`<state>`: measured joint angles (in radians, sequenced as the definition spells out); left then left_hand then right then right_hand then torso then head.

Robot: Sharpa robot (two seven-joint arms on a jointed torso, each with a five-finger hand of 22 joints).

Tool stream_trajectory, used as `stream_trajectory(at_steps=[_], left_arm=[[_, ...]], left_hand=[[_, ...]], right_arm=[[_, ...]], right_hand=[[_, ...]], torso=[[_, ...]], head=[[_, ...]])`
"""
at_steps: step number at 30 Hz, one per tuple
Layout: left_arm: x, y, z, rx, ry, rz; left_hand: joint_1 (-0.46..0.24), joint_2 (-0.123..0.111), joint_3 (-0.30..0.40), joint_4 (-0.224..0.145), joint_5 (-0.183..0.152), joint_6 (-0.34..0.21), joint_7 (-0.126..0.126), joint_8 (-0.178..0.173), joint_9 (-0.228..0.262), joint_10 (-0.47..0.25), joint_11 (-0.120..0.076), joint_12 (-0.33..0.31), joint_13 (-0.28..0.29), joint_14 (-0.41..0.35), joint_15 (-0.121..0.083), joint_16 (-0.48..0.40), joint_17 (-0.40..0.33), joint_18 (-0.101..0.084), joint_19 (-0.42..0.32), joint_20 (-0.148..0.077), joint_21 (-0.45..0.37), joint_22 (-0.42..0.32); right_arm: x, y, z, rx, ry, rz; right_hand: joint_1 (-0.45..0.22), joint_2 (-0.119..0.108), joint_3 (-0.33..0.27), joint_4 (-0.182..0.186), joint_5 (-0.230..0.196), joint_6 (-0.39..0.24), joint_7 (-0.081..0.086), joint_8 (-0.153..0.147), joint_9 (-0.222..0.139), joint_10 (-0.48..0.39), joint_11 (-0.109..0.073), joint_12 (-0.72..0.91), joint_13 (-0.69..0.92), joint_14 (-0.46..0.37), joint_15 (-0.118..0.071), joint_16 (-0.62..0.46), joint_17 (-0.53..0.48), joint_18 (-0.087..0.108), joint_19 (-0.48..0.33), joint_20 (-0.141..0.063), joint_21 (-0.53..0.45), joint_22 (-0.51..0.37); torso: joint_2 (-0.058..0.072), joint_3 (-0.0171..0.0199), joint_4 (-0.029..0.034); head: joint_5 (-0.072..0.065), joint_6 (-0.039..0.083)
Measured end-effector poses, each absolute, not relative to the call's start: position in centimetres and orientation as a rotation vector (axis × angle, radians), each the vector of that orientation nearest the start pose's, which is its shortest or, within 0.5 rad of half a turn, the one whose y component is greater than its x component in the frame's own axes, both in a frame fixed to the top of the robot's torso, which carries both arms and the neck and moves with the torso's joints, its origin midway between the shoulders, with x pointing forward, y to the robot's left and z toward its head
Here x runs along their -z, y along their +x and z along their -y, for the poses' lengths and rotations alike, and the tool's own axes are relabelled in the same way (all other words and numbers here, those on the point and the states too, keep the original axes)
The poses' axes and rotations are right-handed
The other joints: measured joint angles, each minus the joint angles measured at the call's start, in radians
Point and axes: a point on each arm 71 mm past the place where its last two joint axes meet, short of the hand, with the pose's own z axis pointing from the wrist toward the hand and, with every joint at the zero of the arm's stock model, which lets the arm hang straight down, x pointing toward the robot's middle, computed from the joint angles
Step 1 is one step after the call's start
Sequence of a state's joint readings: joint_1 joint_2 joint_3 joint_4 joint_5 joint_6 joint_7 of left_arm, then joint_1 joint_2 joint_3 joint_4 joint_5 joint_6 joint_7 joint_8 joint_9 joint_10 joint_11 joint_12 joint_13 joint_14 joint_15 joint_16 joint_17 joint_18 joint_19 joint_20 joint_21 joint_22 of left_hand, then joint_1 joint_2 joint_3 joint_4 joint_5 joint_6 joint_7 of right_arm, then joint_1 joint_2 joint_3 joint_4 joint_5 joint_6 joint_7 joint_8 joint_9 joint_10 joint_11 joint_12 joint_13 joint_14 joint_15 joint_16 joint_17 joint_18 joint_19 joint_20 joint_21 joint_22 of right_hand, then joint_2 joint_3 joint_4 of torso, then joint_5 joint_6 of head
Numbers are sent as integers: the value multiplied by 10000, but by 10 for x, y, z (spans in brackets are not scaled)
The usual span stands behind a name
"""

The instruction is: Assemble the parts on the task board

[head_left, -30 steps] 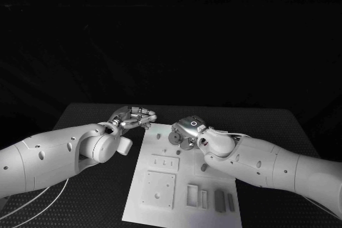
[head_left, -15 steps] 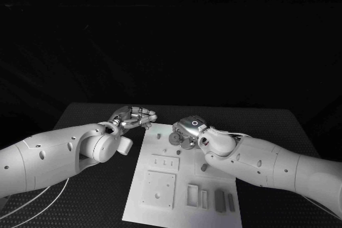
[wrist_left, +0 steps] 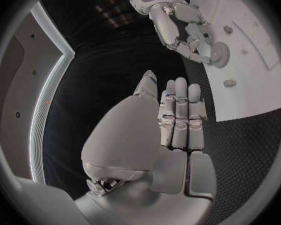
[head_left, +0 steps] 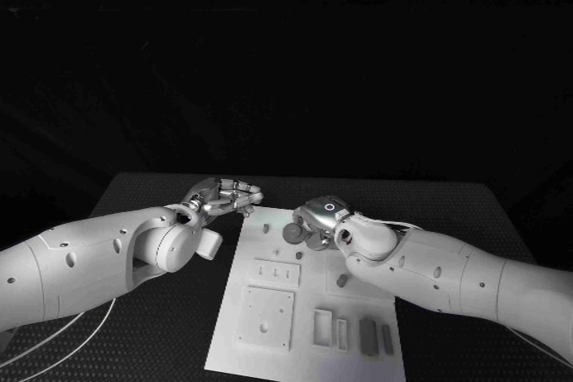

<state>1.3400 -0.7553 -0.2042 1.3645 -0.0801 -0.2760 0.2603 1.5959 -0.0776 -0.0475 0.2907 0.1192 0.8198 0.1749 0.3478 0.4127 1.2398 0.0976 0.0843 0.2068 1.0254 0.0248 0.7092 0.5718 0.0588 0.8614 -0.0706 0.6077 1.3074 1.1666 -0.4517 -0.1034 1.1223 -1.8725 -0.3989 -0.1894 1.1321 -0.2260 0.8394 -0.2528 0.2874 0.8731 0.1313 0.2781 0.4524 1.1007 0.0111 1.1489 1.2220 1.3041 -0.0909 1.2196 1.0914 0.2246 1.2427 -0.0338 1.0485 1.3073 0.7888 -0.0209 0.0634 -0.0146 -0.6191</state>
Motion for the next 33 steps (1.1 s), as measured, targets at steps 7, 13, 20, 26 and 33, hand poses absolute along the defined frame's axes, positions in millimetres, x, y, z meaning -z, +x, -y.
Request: stream_trajectory(at_steps=[7,13,20,26,33], left_arm=[[183,522,-213,13455,-9985,-16076],[183,523,-214,13442,-9993,-16068],[183,523,-217,13375,-10024,-16023],[183,524,-221,13318,-10053,-15986],[183,525,-225,13218,-10089,-15911]], left_hand=[[0,0,0,0,0,0,0,0,0,0,0,-41,3,0,0,0,0,-46,0,0,0,-1],[0,0,0,0,0,0,0,0,-2,0,0,-41,7,0,0,0,0,-52,0,0,0,-1],[0,0,0,0,0,0,0,0,-2,0,0,-41,6,0,0,0,0,-58,0,0,0,-1],[0,0,0,0,-40,0,0,0,8,0,0,-41,9,0,0,0,0,-69,0,0,0,-1],[0,0,0,0,-40,0,0,0,7,0,0,-41,15,0,0,0,0,-77,0,0,0,-1]], right_arm=[[235,529,110,-3913,-4975,-15184],[233,529,122,-4043,-4600,-14973],[214,525,135,-4980,-3738,-14059],[191,524,159,-5572,-2847,-13389],[175,526,211,-5727,-1925,-13720]], right_hand=[[-160,160,122,-122,517,51,-80,83,-23,1,0,0,29,0,0,-46,49,0,-1,1,-1,0],[-157,157,122,-122,533,51,-80,82,-108,2,2,40,28,0,0,-47,59,0,-15,16,-1,0],[-211,102,149,-149,533,51,-80,82,-97,5,5,40,28,1,0,-47,77,0,-16,17,-1,0],[-285,29,149,-149,414,51,-80,82,-104,17,18,39,18,37,36,-97,88,1,8,-4,-3,0],[-434,-255,-221,214,-710,51,-80,123,-145,19,19,1,-50,43,99,-169,134,0,61,-22,-32,0]], torso=[[1,4,-6],[1,5,-12],[1,14,-24],[1,23,-37],[-12,30,-77]], head=[[-14,-16],[-33,13],[-58,62],[-102,109],[-221,168]])
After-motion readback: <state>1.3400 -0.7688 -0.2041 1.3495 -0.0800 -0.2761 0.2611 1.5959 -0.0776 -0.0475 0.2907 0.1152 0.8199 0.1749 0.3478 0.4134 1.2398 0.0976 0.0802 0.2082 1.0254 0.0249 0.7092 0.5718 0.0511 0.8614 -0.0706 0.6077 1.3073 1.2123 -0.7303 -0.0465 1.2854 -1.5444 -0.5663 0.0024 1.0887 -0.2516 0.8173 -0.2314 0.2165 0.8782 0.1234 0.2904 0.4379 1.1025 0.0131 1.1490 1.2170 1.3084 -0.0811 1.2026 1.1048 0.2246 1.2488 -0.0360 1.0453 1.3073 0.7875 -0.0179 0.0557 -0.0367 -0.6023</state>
